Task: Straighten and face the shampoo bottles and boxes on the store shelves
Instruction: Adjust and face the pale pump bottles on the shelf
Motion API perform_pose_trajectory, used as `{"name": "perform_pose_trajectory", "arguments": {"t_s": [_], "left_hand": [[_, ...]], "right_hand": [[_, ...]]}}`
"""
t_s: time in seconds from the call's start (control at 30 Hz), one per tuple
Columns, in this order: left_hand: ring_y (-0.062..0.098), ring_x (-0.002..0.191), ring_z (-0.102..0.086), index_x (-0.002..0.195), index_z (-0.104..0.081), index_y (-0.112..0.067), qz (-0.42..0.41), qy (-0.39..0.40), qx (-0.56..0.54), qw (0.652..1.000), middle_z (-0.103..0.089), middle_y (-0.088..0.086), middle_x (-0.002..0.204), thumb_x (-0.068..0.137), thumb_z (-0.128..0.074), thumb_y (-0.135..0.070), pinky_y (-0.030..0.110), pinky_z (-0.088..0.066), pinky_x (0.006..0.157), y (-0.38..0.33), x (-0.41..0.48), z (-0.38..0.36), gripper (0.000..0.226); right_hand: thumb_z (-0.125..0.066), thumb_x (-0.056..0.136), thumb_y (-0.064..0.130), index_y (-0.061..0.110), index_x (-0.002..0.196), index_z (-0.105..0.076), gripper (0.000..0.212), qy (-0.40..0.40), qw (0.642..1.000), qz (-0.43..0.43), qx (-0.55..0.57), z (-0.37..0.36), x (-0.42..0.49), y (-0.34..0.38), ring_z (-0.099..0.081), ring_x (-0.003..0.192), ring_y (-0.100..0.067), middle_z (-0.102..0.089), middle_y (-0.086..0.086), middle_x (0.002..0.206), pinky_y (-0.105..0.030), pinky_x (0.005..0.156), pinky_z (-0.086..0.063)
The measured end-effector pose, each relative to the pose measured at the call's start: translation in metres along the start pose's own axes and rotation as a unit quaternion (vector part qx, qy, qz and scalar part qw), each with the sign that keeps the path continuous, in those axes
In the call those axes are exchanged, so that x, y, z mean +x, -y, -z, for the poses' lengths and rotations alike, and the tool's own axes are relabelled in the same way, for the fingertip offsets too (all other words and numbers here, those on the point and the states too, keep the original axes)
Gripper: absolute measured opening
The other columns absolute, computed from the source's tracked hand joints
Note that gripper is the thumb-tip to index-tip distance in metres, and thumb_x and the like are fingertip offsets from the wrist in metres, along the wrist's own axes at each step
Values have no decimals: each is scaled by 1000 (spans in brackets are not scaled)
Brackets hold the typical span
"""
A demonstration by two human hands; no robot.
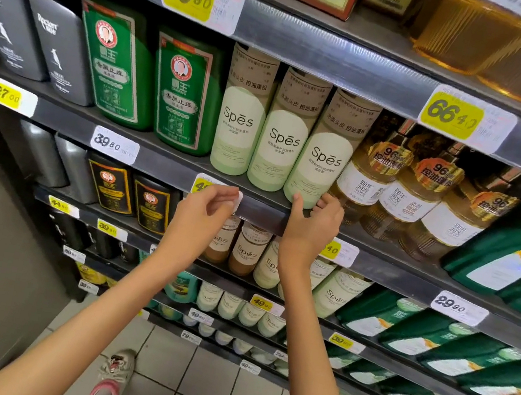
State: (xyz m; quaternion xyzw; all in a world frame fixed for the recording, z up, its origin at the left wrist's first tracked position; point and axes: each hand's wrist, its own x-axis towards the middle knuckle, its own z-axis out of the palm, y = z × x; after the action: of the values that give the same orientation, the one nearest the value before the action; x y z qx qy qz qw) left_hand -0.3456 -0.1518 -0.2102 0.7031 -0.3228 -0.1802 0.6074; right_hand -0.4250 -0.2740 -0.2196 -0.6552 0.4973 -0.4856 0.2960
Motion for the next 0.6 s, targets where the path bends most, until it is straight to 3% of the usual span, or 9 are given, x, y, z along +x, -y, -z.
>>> {"name": "perform_pose_trajectory", "arguments": {"t_s": [0.13,0.23,0.37,0.47,0.6], "left_hand": [[-5,96,-57,115,-60,-11,2,-16,1,1000,-64,-4,108,93,-52,-7,2,-43,83,-3,6,13,25],[1,99,-59,116,-60,-11,0,-8,5,1000,-64,-3,110,92,-51,-7,2,-43,83,-10,14,19,26],[2,99,-60,115,-62,-11,-19,21,5,1000,-65,-3,109,93,-51,-7,5,-43,84,-22,27,29,24],[-9,96,-57,114,-62,-13,-50,37,-1,998,-65,-6,107,93,-52,-9,1,-42,82,-31,36,40,23],[-9,98,-57,111,-62,-19,-63,45,-17,997,-65,-11,106,93,-52,-12,1,-41,82,-30,47,54,22]], "right_hand": [[-64,89,13,-1,117,-54,33,32,996,71,50,11,-9,21,-53,100,-17,-55,-11,111,-26,90,-43],[-63,89,14,-1,122,-52,38,44,987,143,51,11,-1,55,-52,111,-18,-55,-12,118,-24,98,-40],[-63,88,13,-5,124,-49,42,22,974,224,19,6,14,92,-44,108,-12,-52,-15,120,-2,91,-26],[-65,87,13,-8,113,-51,37,6,976,216,-13,4,22,108,-38,94,-12,-50,-18,109,-6,78,-24],[-63,90,21,-6,100,-53,30,18,981,187,-55,-7,33,116,-36,87,-16,-50,-19,101,-13,72,-21]]}}
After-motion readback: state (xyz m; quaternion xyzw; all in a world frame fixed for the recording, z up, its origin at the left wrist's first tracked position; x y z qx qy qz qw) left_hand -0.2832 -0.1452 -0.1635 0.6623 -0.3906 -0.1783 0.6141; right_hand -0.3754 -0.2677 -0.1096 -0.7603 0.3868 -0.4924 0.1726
